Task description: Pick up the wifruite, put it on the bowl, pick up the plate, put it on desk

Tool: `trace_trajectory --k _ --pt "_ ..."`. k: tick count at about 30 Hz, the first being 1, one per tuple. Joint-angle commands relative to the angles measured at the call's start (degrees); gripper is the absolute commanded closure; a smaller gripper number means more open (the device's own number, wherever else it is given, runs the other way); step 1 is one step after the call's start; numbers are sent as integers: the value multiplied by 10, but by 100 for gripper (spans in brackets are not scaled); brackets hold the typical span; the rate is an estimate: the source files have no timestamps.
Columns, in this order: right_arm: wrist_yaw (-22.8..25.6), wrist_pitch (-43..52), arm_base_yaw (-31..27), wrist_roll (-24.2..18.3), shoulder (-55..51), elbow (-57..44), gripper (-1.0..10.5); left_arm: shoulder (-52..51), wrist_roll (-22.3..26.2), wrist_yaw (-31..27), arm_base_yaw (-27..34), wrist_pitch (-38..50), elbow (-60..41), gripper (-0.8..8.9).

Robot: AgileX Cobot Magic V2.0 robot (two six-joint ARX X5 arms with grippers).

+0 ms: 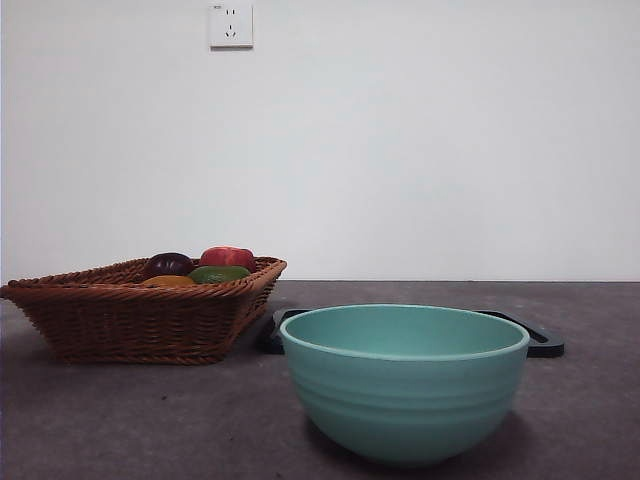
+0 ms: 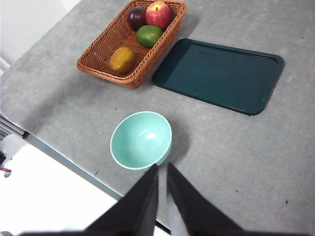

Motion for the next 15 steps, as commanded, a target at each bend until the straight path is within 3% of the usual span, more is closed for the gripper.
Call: trace_trajectory --k 1,3,6,11,15 --pt "0 6 6 1 1 9 923 -39 -105 -12 31 203 -121 794" --pt "0 6 6 1 1 9 923 -75 -161 -49 54 297 -198 794" --pt "0 6 6 1 1 9 923 -122 -171 -99 73 379 -287 794" --pt "0 6 6 1 1 9 923 -188 -204 -245 82 397 -385 794" --pt "0 6 6 1 1 9 923 -222 -199 -271 82 383 -417 794"
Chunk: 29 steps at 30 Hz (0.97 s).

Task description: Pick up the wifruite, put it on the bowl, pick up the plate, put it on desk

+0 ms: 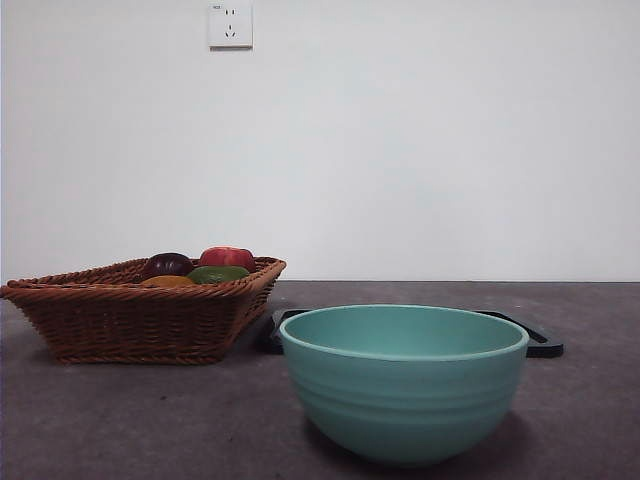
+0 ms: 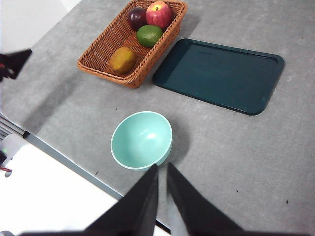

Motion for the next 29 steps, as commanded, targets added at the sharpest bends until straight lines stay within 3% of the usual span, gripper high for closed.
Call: trace_trajectory --k 1,7,29 --pt "0 6 5 1 1 9 923 -18 2 -4 1 7 -10 794" --pt "0 6 5 1 1 9 923 -42 39 -10 1 9 -43 794" --pt "0 6 5 1 1 9 923 -91 52 -16 1 11 -78 794"
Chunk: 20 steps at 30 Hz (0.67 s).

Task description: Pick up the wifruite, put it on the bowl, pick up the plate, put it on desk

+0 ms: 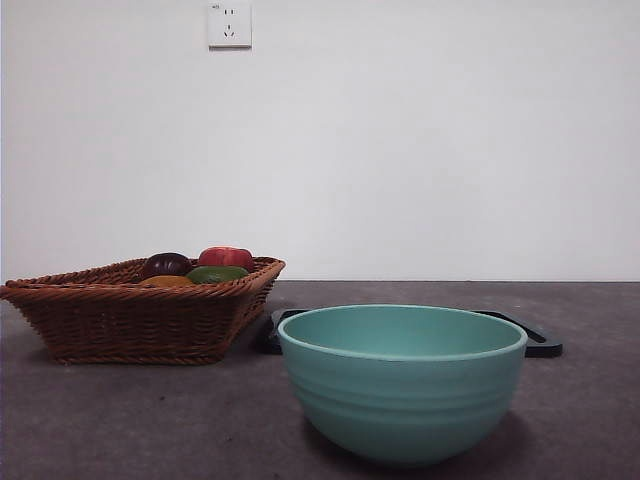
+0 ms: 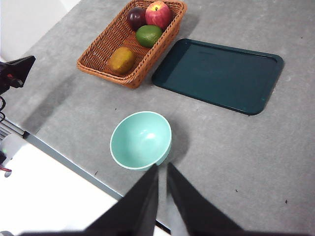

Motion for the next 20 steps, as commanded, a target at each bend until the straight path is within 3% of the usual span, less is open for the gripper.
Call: trace_trajectory --k 1,13,17,20 --pt "0 6 5 1 1 9 923 -1 10 -1 1 -3 -12 794" --pt "4 10 -5 1 1 6 923 -1 10 -1 1 -3 -12 794" --pt "0 52 -73 -59 0 -21 923 -1 10 -1 1 -3 -12 794" --pt "-1 193 -158 -97 -23 -103 923 -1 10 -1 1 -3 -12 794"
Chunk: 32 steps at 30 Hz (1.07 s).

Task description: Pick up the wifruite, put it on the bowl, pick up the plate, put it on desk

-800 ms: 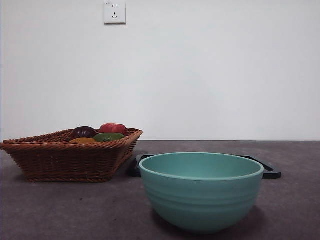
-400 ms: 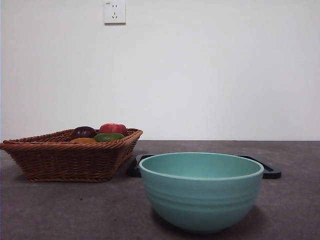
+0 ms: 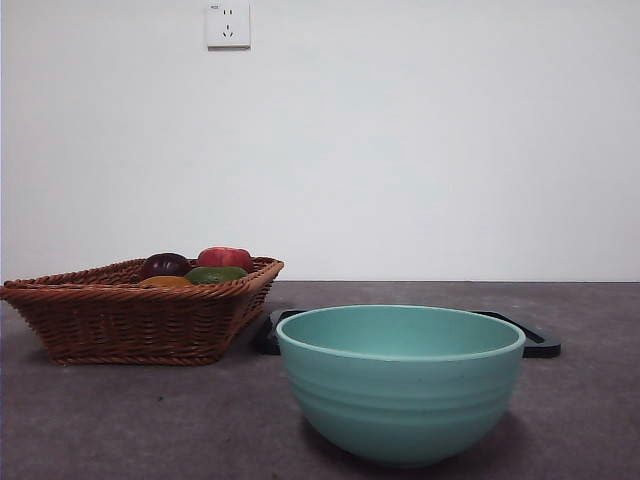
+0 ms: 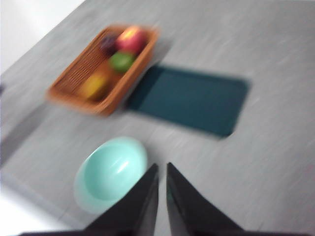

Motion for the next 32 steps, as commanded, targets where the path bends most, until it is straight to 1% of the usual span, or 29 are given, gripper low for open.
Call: trace_trajectory --k 1,4,5,8,9,11,14,18,22,29,32 --pt "-11 163 -80 -56 -25 -88 923 -1 10 -1 1 -3 -12 794" --pt "-46 326 -155 -70 -68 -207 923 -1 10 -1 1 -3 -12 794" --pt "-47 369 -174 -77 -83 -249 923 -1 10 -1 1 -3 -12 794" --pt "-22 461 -212 -115 -121 -357 923 -1 10 -1 1 -3 -12 794" --pt "-13 480 -221 -127 -131 -386 923 -1 10 -1 1 -3 -12 794" --pt "-10 515 -235 -150 -151 -443 923 -1 10 -1 1 -3 -12 794" --pt "-7 538 -246 -163 -176 -502 923 -1 10 -1 1 -3 -12 794" --pt "7 541 -247 -184 -195 -548 923 -1 10 -1 1 -3 -12 794" --pt "28 555 -247 -183 -217 -578 923 -1 10 -1 1 -3 -12 794" --pt "30 561 -247 -179 -238 -607 923 -1 10 -1 1 -3 -12 794" --pt "37 548 -247 -179 -244 -607 923 -1 10 -1 1 -3 -12 794"
